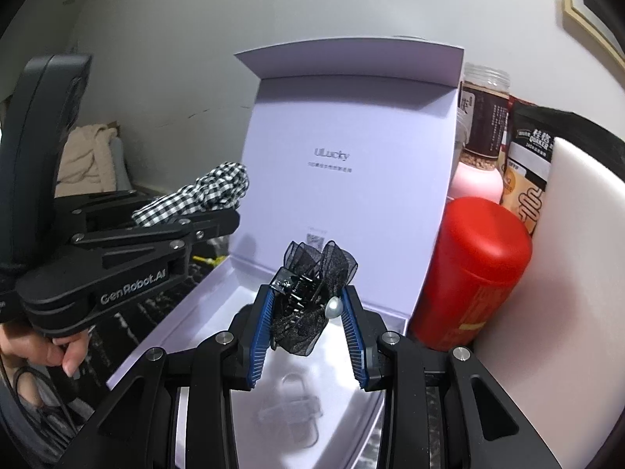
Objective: Organize rigid objects
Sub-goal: 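Carry the checkered strap and black glove over the white box with both grippers, then open both grippers to drop the strap and glove into the box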
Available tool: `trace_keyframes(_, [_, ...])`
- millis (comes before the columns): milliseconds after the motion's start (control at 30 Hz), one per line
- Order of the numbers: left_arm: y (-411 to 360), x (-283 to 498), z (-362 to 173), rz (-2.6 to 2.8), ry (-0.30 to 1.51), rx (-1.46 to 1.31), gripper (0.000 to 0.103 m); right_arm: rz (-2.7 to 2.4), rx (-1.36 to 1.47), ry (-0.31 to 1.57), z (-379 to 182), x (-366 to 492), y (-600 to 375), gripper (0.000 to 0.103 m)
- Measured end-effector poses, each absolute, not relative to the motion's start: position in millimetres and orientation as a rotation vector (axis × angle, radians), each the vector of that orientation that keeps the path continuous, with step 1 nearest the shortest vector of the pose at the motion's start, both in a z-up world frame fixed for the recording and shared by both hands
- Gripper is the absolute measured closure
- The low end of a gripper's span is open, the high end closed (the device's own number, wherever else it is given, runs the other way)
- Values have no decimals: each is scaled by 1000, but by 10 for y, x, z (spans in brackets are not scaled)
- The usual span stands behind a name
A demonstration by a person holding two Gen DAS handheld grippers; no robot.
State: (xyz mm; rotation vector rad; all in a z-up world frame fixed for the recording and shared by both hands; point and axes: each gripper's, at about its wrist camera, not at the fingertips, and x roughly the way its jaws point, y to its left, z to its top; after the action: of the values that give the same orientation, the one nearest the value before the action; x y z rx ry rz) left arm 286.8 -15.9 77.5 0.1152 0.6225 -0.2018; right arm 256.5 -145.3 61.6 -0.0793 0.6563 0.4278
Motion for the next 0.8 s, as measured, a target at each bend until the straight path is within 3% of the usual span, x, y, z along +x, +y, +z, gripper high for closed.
trace_keyframes(800, [-415, 3310, 175, -294, 832, 183, 81, 378, -60, 795, 81, 3018, -1507, 69])
